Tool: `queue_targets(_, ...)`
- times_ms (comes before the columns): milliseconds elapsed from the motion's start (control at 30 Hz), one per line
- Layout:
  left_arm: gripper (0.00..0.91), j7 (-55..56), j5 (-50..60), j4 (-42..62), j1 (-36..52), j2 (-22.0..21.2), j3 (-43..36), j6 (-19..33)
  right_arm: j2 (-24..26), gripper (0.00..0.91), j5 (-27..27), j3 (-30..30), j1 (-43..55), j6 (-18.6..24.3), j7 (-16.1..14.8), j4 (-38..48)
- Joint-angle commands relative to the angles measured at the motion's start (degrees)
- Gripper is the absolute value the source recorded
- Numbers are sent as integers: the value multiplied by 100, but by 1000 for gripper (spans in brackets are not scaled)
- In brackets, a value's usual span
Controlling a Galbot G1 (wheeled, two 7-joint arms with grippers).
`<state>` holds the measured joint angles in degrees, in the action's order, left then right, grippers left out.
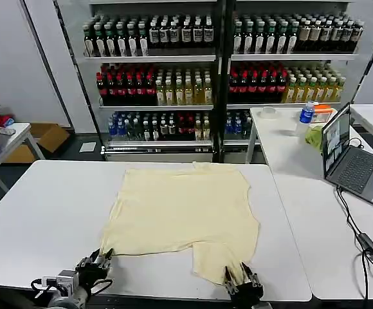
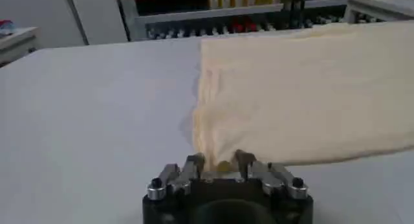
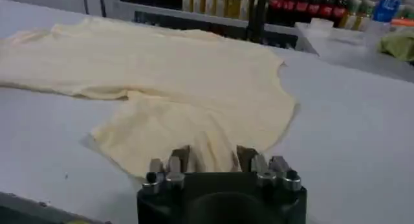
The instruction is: Fold and organize the clothes.
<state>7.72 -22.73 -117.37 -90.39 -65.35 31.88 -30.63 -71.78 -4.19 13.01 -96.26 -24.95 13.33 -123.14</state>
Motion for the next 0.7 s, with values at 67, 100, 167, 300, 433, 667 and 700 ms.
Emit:
queue_targets(67, 10, -21, -26, -65, -20, -23, 14, 28, 6, 0, -40, -9, -24, -4, -4, -35)
queue_targets(100, 10, -24, -26, -95, -29, -23, 22, 56, 9, 0, -40, -8, -43, 8, 0, -72)
queue_targets(167, 10, -24, -25, -169, -61, -26, 49, 82, 21, 0, -9, 0, -103, 78, 10, -180)
queue_targets(300, 10, -28, -28, -462, -194, -43, 150, 120, 70, 0, 18, 73, -307, 163, 15, -542)
queue_targets(433, 10, -31, -107, -811, -361, -31, 332, 133, 208, 0, 21, 265, -639, 205, -3, -1076)
queue_targets(667, 10, -23, -375, -1215, -586, 55, 805, 122, 347, 0, -50, 641, -957, 271, -14, -1740)
queue_targets(700, 10, -21, -414, -1248, -609, 86, 861, 121, 353, 0, -52, 675, -971, 281, -17, -1782)
